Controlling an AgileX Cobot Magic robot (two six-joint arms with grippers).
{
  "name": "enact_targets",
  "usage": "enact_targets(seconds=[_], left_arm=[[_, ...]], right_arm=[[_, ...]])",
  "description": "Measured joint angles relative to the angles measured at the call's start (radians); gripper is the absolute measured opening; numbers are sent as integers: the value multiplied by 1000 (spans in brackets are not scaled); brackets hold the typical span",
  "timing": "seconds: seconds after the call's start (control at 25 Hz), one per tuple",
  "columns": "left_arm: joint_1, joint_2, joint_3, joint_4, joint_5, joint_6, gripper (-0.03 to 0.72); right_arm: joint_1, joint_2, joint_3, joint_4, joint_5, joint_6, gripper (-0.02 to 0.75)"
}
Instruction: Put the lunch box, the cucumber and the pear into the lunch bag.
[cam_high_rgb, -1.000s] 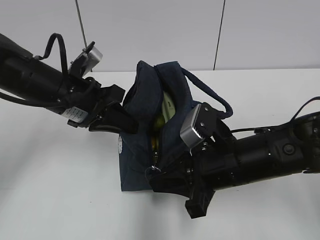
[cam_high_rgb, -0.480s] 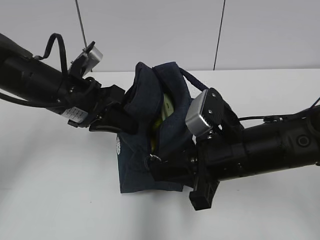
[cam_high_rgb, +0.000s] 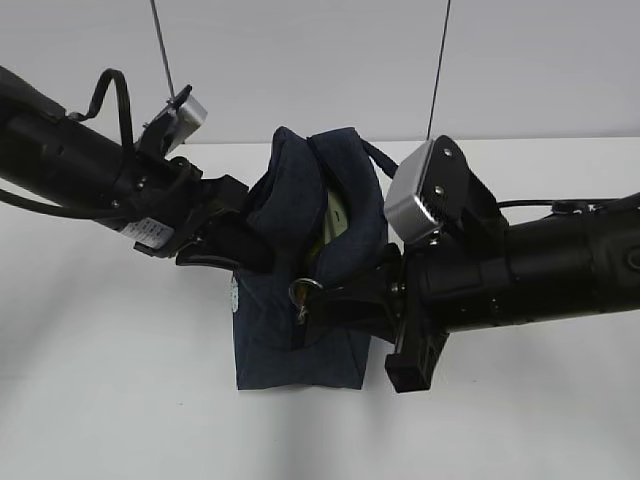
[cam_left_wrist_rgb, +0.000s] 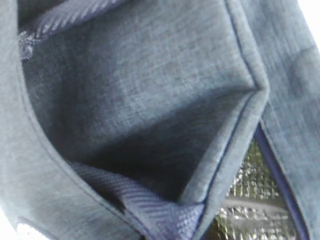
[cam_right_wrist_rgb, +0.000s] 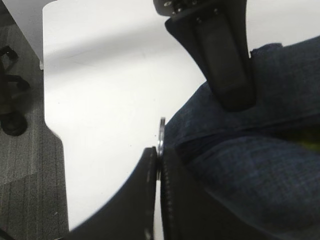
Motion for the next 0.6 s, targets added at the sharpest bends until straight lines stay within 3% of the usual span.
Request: enact_targets(seconds=[0.6], left_arm=[[0,0,0,1,10,0,3]], right_arm=[[0,-1,-139,0,119,0,0]])
